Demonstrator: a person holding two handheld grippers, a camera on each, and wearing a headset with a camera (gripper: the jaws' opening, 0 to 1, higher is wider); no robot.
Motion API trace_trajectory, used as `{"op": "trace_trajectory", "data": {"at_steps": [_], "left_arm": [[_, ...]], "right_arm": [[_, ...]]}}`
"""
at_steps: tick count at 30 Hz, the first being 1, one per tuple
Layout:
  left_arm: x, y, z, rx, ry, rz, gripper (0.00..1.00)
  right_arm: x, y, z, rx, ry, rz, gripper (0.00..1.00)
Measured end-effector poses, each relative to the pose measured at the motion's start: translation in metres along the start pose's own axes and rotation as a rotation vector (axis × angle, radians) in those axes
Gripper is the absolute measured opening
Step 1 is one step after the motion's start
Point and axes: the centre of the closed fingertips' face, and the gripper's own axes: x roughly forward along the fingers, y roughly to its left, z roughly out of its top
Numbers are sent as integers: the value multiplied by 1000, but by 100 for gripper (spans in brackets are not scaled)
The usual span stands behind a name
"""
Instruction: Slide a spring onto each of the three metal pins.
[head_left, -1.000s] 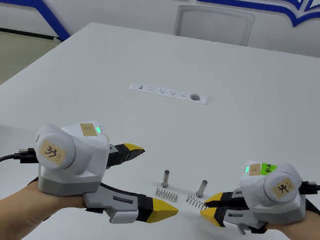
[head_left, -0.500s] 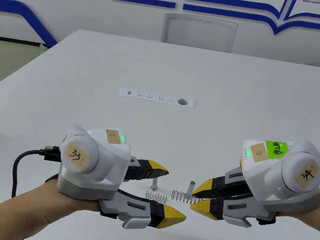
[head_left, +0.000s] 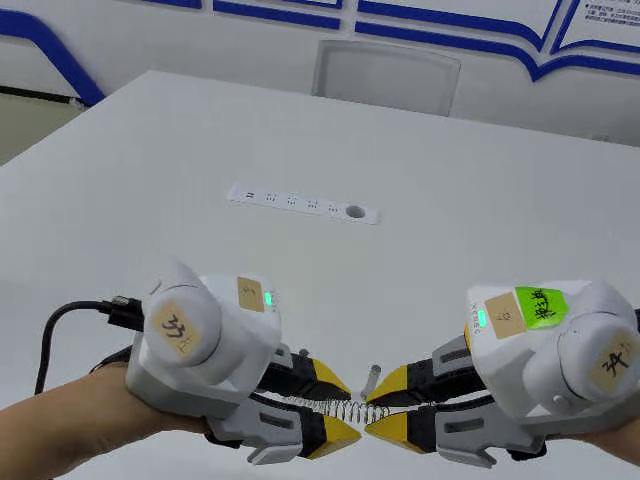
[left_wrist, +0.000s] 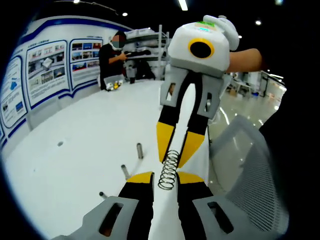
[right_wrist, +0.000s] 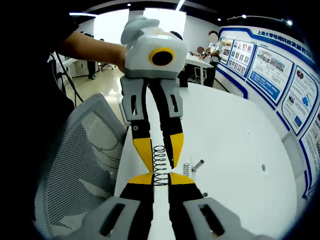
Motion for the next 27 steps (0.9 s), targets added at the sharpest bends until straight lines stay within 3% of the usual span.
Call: {"op": "trace_trajectory", "data": {"at_steps": [5,9,14,17,27], "left_arm": [[-4,-9,2,9,5,-29,11],[-8,-14,3,64,2,-47,10],[-10,-14,5,76,-12,-50,10],[-11,-13,9,75,-27,-52,10],[-14,-9,16,76,-49,-40,10]], "right_arm": [[-1,3,4,-25,1,14,10],[-2,8,7,-36,-13,24,11],[-4,6,10,-34,-34,22,12],[-5,3,8,-24,-30,12,18],[-13,-2,11,41,-109,26,11]]}}
